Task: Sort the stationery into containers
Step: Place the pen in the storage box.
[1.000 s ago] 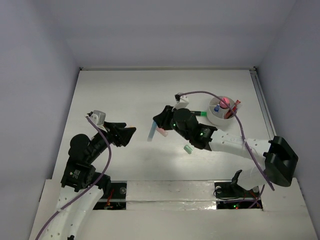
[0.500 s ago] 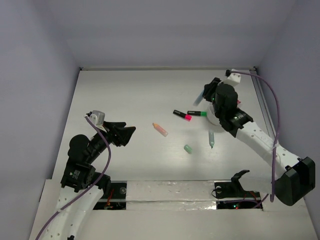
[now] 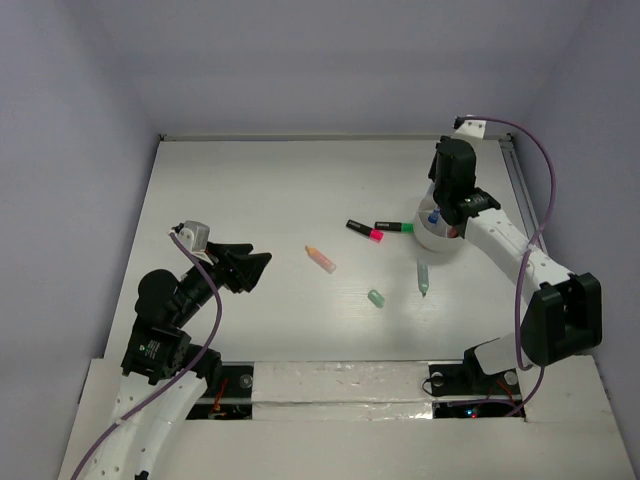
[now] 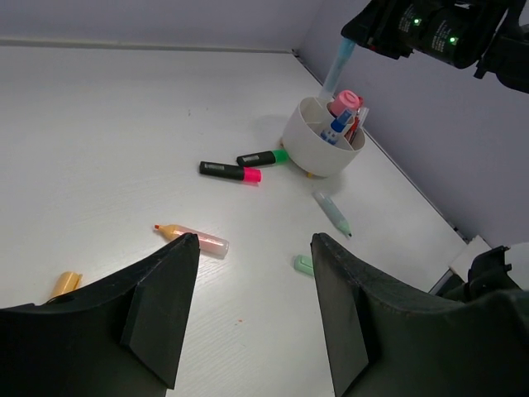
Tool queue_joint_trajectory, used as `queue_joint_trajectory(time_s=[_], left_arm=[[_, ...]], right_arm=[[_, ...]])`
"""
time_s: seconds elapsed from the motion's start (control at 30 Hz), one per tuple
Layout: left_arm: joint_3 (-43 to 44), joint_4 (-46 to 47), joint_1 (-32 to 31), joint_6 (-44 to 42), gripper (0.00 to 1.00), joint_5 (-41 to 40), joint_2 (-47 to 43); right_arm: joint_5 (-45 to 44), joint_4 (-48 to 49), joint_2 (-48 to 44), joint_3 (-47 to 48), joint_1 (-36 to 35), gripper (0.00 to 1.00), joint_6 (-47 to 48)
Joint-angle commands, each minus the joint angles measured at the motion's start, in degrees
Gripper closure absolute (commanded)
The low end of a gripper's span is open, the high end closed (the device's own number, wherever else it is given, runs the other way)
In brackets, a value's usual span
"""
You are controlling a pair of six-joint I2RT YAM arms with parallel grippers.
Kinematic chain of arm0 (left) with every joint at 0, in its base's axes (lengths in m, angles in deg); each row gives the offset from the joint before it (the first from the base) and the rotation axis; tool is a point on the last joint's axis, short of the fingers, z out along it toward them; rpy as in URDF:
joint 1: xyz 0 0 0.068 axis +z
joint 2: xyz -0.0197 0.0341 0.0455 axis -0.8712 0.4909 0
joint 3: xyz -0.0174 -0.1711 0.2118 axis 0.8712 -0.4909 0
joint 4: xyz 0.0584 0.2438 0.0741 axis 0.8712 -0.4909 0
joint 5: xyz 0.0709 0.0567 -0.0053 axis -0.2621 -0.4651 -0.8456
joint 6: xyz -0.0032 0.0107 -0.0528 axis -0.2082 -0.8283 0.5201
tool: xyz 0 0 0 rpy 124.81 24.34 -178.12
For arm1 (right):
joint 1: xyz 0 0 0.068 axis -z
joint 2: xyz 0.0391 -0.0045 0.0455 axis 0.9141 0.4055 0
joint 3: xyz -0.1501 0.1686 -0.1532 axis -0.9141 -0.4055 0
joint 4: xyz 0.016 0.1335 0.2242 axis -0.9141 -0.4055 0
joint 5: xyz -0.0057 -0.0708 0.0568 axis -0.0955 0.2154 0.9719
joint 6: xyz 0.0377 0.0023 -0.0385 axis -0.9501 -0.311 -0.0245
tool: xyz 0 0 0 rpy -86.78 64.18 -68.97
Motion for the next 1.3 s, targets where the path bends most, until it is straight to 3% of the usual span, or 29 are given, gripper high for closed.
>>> queue_joint_trajectory(time_s=[0.0,0.73,0.97,1.27], left_arm=[[1.00,3.23,0.14,0.39,0.47,1.12,-0.37],[1.00,3.40,0.14,0.12,0.48,1.91,-0.63],[1.00,3.49,0.14,0.12,0.53,2.09,-0.90],[1.18,3.32,0.14,-0.23,0.54,1.91,-1.34]], right_arm=[[-1.93,2.34,1.53,3.46,0.70,1.00,5.02],[0.18,4.27,7.51,1.70,0.70,1.00,4.59],[0.35,4.89,9.27,2.41,0.70,1.00,5.20],[1.75,5.33,6.29,-2.87,0.70,1.00,2.04]])
